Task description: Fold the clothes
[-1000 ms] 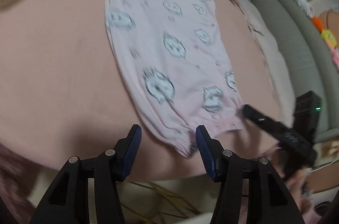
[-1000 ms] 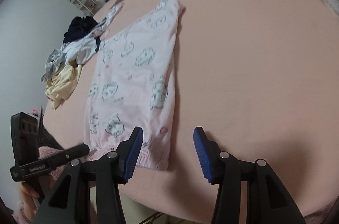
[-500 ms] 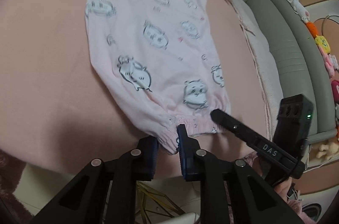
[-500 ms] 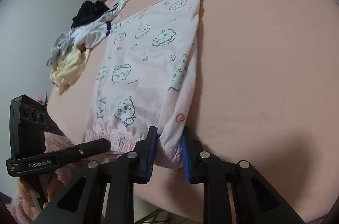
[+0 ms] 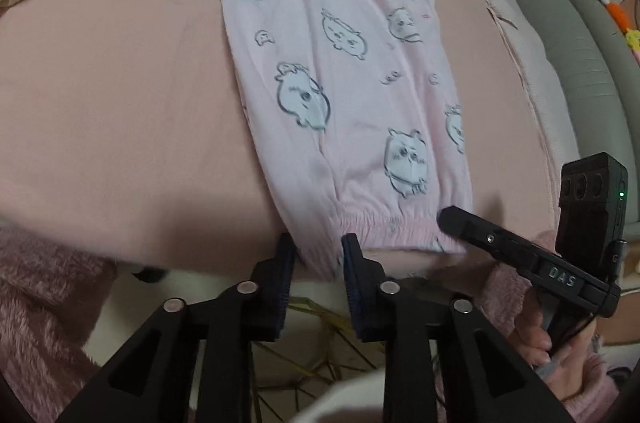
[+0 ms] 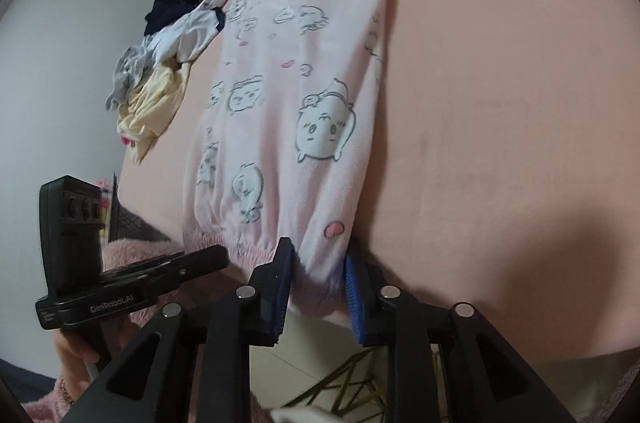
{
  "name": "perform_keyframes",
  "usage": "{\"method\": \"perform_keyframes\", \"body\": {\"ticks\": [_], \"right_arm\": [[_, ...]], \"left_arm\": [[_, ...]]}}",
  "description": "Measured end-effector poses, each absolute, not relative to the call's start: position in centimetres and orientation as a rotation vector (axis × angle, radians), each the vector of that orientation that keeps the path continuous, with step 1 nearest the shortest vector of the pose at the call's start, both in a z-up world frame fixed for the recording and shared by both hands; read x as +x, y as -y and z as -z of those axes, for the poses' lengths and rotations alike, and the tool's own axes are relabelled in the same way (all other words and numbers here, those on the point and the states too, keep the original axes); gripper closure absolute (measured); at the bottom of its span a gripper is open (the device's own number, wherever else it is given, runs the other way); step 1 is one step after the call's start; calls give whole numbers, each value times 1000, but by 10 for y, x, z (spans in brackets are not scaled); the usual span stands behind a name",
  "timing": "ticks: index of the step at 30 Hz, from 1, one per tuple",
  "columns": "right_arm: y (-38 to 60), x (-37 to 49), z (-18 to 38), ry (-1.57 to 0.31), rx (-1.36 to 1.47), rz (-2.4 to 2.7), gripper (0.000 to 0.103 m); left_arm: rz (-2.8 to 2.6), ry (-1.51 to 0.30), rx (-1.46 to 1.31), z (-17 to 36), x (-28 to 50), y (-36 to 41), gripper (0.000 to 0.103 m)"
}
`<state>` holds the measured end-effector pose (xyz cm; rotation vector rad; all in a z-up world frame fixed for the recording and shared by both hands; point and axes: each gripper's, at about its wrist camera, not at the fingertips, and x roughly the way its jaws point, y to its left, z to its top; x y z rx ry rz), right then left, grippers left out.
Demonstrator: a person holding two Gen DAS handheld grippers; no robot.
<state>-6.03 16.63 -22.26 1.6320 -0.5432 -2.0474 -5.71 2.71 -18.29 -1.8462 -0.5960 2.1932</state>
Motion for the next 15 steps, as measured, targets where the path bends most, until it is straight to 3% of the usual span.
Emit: {"method": "perform_keyframes", "body": {"ticks": [7,11,15], "right_arm": [[-185,-76,174,215,1551,2344,78],[-195,-114,165,162,1576,2393,77],[-202,-159,161,190,1600,2392,57]], "left_arm": [[-2352,367,-1808,153,-89,1,69],[-2434,312,-1770,146,-131,21,69],[-2464,361,-1694,140,-180,40,65]]}}
